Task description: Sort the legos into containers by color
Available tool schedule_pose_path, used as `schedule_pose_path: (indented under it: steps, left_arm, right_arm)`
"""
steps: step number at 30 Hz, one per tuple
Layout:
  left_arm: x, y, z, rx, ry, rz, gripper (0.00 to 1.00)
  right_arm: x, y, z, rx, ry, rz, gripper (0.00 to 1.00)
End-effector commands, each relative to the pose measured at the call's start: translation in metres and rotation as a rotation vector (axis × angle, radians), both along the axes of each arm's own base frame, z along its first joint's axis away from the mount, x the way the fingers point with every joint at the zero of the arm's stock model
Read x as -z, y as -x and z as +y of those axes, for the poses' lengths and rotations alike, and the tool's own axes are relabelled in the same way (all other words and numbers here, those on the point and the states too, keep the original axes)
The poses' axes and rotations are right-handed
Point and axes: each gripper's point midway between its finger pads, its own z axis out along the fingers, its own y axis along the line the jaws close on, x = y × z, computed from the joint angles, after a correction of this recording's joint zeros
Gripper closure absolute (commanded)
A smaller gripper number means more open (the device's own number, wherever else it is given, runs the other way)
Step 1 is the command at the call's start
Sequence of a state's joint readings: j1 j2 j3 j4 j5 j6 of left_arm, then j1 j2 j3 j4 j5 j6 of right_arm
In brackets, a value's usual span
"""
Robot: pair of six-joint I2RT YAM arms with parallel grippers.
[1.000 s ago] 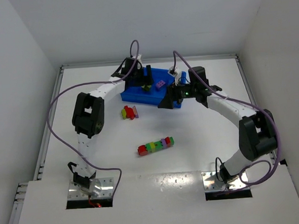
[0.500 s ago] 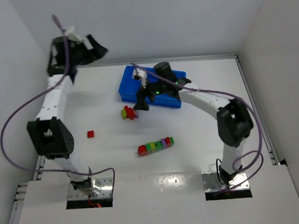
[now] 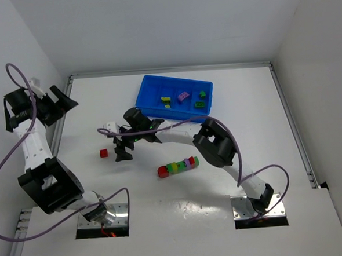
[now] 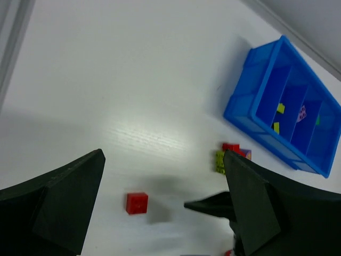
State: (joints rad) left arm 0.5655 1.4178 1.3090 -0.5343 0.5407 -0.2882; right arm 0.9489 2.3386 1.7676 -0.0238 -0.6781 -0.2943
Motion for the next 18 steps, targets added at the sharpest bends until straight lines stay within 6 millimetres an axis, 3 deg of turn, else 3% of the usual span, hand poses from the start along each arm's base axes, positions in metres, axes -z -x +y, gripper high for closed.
schedule_pose_path:
  steps: [1,3,4,5,8,9,11,12,14,18]
  left_arm:
    - [-0.010,0.023,-0.008,0.047,0.028,-0.032,0.00]
    - [-0.009,0.027,-0.009,0.050,0.031,-0.030,0.00]
    - [-0.010,0.029,-0.007,0.050,0.039,-0.036,0.00]
    - [-0.010,0.030,-0.003,0.041,0.039,-0.036,0.00]
    - [-0.014,0.030,-0.007,0.064,0.041,-0.046,0.00]
    - [-0.011,0.029,-0.006,0.064,0.046,-0.039,0.00]
    - [-0.013,0.028,-0.001,0.059,0.039,-0.039,0.00]
    - [-0.008,0.026,0.001,0.058,0.050,-0.026,0.00]
    - [-0.003,0.024,0.000,0.072,0.076,-0.013,0.00]
    - [0.006,0.018,0.008,0.070,0.109,0.003,0.00]
  right_arm:
    - [-0.028,-0.025,0.039,0.082,-0.191,-0.087,0.09]
    - [-0.037,-0.036,0.056,0.108,-0.230,-0.117,0.09]
    - [-0.014,-0.037,0.060,0.121,-0.201,-0.069,0.09]
    - [-0.026,-0.043,0.069,0.120,-0.231,-0.086,0.09]
    - [-0.019,-0.048,0.082,0.135,-0.233,-0.083,0.09]
    - [-0.005,-0.048,0.083,0.135,-0.228,-0.080,0.09]
    - [-0.004,-0.048,0.087,0.124,-0.219,-0.070,0.09]
    - [0.007,-0.045,0.088,0.102,-0.205,-0.051,0.09]
    - [0.003,-0.040,0.089,0.083,-0.209,-0.033,0.09]
    - [0.016,-0.023,0.082,0.026,-0.186,0.035,0.10]
